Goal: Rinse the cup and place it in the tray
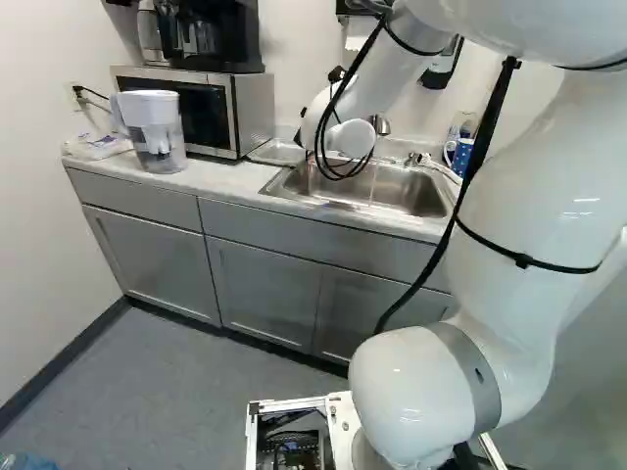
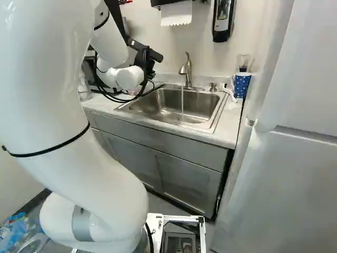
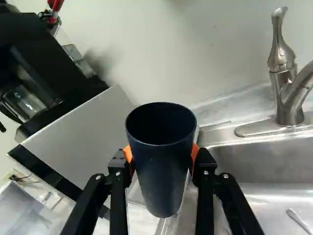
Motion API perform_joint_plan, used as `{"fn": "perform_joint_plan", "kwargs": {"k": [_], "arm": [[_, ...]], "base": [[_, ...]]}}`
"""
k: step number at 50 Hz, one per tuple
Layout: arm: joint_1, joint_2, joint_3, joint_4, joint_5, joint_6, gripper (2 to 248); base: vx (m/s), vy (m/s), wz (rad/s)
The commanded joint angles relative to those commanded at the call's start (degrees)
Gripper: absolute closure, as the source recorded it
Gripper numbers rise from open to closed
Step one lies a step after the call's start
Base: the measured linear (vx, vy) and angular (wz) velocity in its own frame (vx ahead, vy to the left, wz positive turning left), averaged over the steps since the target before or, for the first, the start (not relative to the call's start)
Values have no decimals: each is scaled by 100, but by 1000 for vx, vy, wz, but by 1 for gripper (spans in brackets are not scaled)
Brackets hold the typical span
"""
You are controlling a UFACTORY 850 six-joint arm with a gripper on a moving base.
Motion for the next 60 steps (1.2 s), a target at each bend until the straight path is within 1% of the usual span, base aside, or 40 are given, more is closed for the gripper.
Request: {"fn": "perform_joint_plan", "kwargs": {"k": [53, 60], "arm": [[0, 0, 0, 0, 0, -3188, 125], [0, 0, 0, 0, 0, -3188, 125]], "base": [[0, 0, 0], [0, 0, 0]]}}
